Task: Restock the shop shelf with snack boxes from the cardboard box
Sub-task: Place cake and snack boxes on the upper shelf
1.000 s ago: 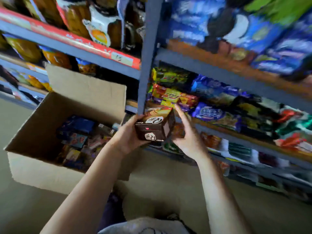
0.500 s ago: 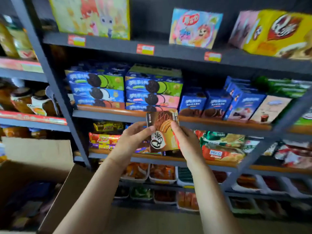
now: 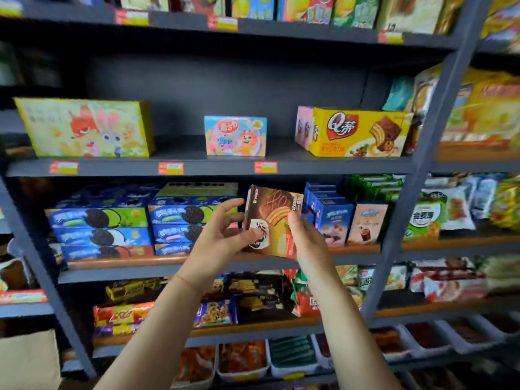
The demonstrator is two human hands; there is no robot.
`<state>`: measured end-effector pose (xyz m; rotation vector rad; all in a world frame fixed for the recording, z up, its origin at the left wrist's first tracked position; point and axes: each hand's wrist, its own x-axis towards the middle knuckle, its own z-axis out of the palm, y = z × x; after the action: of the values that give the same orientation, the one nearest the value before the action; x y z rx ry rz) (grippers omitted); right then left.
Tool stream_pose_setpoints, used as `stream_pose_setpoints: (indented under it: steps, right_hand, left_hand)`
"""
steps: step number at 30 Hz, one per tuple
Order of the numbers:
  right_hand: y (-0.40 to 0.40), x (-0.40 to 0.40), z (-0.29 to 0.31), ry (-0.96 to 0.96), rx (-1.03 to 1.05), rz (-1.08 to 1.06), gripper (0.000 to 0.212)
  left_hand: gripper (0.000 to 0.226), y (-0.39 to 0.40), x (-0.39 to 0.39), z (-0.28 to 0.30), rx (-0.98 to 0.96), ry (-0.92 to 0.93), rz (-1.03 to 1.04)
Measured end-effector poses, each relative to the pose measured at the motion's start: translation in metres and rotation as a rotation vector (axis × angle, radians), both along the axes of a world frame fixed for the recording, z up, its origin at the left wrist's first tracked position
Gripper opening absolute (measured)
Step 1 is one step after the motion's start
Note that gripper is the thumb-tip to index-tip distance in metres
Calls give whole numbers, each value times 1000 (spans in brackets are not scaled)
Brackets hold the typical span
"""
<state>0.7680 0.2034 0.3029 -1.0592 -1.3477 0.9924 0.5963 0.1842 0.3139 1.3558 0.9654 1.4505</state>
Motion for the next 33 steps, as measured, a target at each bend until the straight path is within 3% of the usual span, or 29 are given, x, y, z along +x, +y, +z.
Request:
stream_pose_setpoints:
  steps: [2, 5, 9, 12, 15, 20, 23, 25, 29, 33]
  right_hand:
    - [1, 8, 6, 9, 106, 6, 18]
    - [3, 17, 19, -21, 354, -5, 53]
    - [9, 24, 32, -307, 575, -18, 71]
    - [13, 27, 40, -472, 657, -6, 69]
    - [15, 31, 48, -547, 613, 84, 70]
    - [31, 30, 60, -65, 365, 101, 55]
    - [43, 30, 73, -71, 288, 3, 48]
    - [46, 30, 83, -147, 277, 8, 46]
    - [50, 42, 99, -353, 250, 94, 74]
    - [56, 48, 113, -694, 353, 67, 88]
  left_hand:
    - [55, 8, -1, 9, 47, 13, 18]
    - [37, 16, -1, 24, -11, -70, -56]
    - [73, 27, 5, 46, -186, -258, -301]
    - [65, 41, 8, 52, -156, -241, -280]
    - [59, 55, 6, 48, -81, -312, -226]
    - [59, 67, 3, 41, 72, -379, -249]
    - [62, 71, 6, 48, 111, -387, -256]
    - [63, 74, 6, 55, 135, -350, -272]
    - [75, 81, 2, 77, 242, -112, -279]
    - [82, 92, 5, 106, 401, 366, -272]
